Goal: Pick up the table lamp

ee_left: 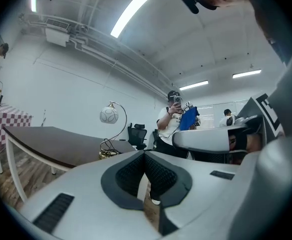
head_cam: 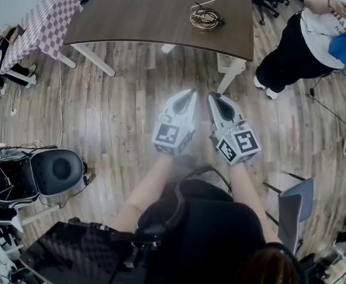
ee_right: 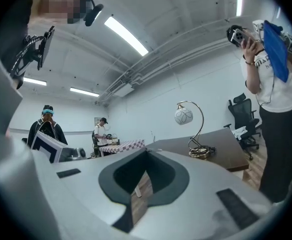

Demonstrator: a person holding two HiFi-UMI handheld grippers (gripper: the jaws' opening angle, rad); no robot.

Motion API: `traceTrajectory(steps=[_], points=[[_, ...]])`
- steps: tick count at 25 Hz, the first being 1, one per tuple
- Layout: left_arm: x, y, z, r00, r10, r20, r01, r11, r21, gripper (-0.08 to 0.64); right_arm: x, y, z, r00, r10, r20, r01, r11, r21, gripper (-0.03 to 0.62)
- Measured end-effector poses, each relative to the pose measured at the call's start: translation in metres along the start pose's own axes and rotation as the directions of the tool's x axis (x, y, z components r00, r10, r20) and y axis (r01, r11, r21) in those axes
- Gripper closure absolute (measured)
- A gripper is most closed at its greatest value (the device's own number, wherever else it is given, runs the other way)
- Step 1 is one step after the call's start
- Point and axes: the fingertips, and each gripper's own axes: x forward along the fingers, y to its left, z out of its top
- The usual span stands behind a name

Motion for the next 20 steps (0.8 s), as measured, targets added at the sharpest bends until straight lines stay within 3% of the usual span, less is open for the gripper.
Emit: traceTrajectory(steps=[13, 20], points=[[0.049, 0.038, -0.004, 0.998, -0.068, 0.017, 0.068, 0.997, -0.022, 0.557, 0.053, -0.028, -0.012, 0.997, -0.078, -0.007, 0.078, 0.997, 0.004, 0.591], [0.072, 0.052, -0.005, 0.999, -0.054, 0.007, 0.054, 0.998, -0.036, 0.557, 0.076, -0.051, -0.014, 0.997, -0.072, -0.027, 0.072, 0.997, 0.01, 0.591]])
